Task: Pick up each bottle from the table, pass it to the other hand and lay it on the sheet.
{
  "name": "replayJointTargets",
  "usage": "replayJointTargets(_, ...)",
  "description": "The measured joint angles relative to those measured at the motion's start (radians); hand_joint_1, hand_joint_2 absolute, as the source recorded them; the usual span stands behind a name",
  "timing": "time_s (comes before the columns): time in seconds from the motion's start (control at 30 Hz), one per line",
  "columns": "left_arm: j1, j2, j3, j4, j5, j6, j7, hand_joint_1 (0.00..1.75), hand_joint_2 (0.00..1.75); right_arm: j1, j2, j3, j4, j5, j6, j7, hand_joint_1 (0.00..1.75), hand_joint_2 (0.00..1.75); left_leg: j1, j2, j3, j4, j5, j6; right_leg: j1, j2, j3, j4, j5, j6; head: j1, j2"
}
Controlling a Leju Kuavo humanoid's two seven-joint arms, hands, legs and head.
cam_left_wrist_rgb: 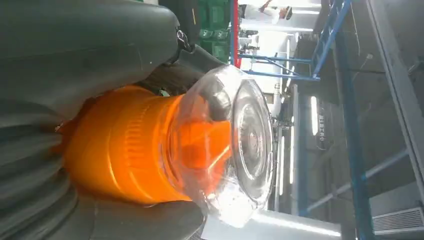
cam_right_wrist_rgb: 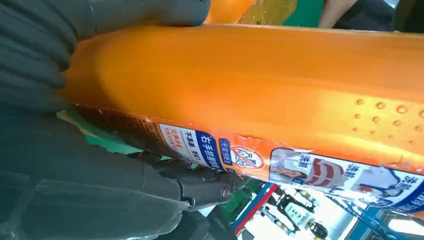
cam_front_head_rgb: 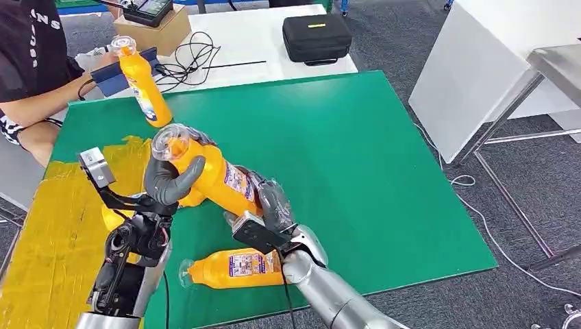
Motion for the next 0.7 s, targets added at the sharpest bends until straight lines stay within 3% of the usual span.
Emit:
replayJointTargets(0.07, 0.001, 0.000, 0.001, 0.000, 0.000, -0.001, -0.004, 1.75, 1.75, 0.000, 0.000, 0.000, 0.000, -0.003, -0.002, -0.003, 1.75, 1.75, 0.000, 0.000, 0.000, 0.000, 0.000, 0.000, 0.000, 0.000, 0.000, 0.000, 0.000, 0.000, 0.000, 0.000)
replayJointTargets(0.1, 0.001, 0.000, 0.001, 0.000, 0.002, -0.003, -0.006, 1.75, 1.75, 0.000, 0.000, 0.000, 0.000, -0.006, -0.002, -0.005, 1.57, 1.75, 0.000, 0.000, 0.000, 0.000, 0.000, 0.000, 0.000, 0.000, 0.000, 0.000, 0.000, 0.000, 0.000, 0.000)
replayJointTargets(0.13, 0.001, 0.001, 0.003, 0.000, 0.003, -0.006, -0.008, 1.75, 1.75, 0.000, 0.000, 0.000, 0.000, -0.010, -0.004, -0.008, 1.06, 1.75, 0.000, 0.000, 0.000, 0.000, 0.000, 0.000, 0.000, 0.000, 0.000, 0.000, 0.000, 0.000, 0.000, 0.000)
replayJointTargets(0.17, 0.001, 0.002, 0.004, 0.000, 0.006, -0.009, -0.010, 1.75, 1.75, 0.000, 0.000, 0.000, 0.000, -0.014, -0.008, -0.012, 1.06, 1.75, 0.000, 0.000, 0.000, 0.000, 0.000, 0.000, 0.000, 0.000, 0.000, 0.000, 0.000, 0.000, 0.000, 0.000)
replayJointTargets(0.2, 0.002, 0.003, 0.005, 0.000, 0.006, -0.012, -0.013, 1.75, 1.75, 0.000, 0.000, 0.000, 0.000, -0.019, -0.011, -0.019, 0.16, 1.75, 0.000, 0.000, 0.000, 0.000, 0.000, 0.000, 0.000, 0.000, 0.000, 0.000, 0.000, 0.000, 0.000, 0.000)
replayJointTargets(0.23, 0.002, 0.004, 0.006, 0.000, 0.006, -0.014, -0.016, 1.75, 1.75, 0.001, -0.002, -0.001, -0.001, -0.026, -0.016, -0.028, 0.00, 1.75, 0.000, 0.000, 0.000, 0.000, 0.000, 0.000, 0.000, 0.000, 0.000, 0.000, 0.000, 0.000, 0.000, 0.000)
replayJointTargets(0.47, 0.006, 0.010, 0.013, 0.012, 0.007, -0.023, -0.042, 1.75, 1.75, 0.034, -0.018, -0.003, -0.079, -0.050, -0.031, -0.073, 0.00, 1.75, 0.000, 0.000, 0.000, 0.000, 0.000, 0.000, 0.000, 0.000, 0.000, 0.000, 0.000, 0.000, 0.000, 0.000)
replayJointTargets(0.7, 0.011, 0.029, 0.035, 0.007, -0.013, -0.016, -0.059, 1.75, 1.75, 0.120, -0.069, -0.032, -0.302, -0.011, -0.091, -0.083, 0.00, 1.75, 0.000, 0.000, -0.001, 0.000, 0.000, 0.000, 0.000, 0.000, -0.001, 0.000, 0.000, 0.000, 0.000, 0.000)
